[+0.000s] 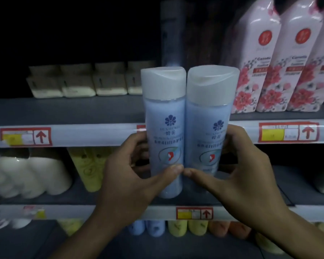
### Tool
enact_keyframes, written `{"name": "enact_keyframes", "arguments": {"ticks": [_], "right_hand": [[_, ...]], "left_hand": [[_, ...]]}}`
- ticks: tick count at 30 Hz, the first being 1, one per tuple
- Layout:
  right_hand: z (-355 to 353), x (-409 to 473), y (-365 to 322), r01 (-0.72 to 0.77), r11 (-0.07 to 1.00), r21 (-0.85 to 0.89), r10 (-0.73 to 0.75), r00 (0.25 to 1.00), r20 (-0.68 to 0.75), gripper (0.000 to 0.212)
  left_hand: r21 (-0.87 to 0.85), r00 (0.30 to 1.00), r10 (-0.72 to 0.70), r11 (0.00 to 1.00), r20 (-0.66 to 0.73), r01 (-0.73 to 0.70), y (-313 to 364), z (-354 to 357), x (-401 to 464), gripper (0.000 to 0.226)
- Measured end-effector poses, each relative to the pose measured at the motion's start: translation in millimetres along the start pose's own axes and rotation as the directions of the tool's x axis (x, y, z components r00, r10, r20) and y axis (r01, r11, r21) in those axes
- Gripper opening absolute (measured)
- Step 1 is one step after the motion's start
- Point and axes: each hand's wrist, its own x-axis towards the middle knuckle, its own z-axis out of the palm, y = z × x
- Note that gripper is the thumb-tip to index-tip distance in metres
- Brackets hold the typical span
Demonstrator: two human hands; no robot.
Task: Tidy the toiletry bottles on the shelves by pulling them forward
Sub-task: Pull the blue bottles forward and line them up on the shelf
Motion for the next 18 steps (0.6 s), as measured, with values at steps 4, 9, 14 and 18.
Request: {"name": "enact_keyframes", "arguments": {"ticks": [4,9,14,18], "right_hand": [[6,-13,8,0.01,1.0,-0.002,-0.01,1.0,-0.012,0.074],[14,-29,22,-0.007,1.0,-0.015,0.007,1.0,0.027,0.075],[26,-48,41,-0.05,0.999,-0.014,0.051,0.995,0.087,0.079],[35,-60,60,-0.08,0.997,-0.021,0.083,0.986,0.142,0.079]], "left_hand": [[0.036,1.0,0.013,0.999,0.003,-0.013,-10,0,-9,0.055],[0.037,0.999,-0.024,0.999,0.027,0.023,-28,1,-21,0.058],[0.009,0.992,-0.113,0.994,0.056,0.113,-48,5,-35,0.057],[-0.006,0.977,-0.196,0.98,0.088,0.197,-69,7,-45,0.055]]}}
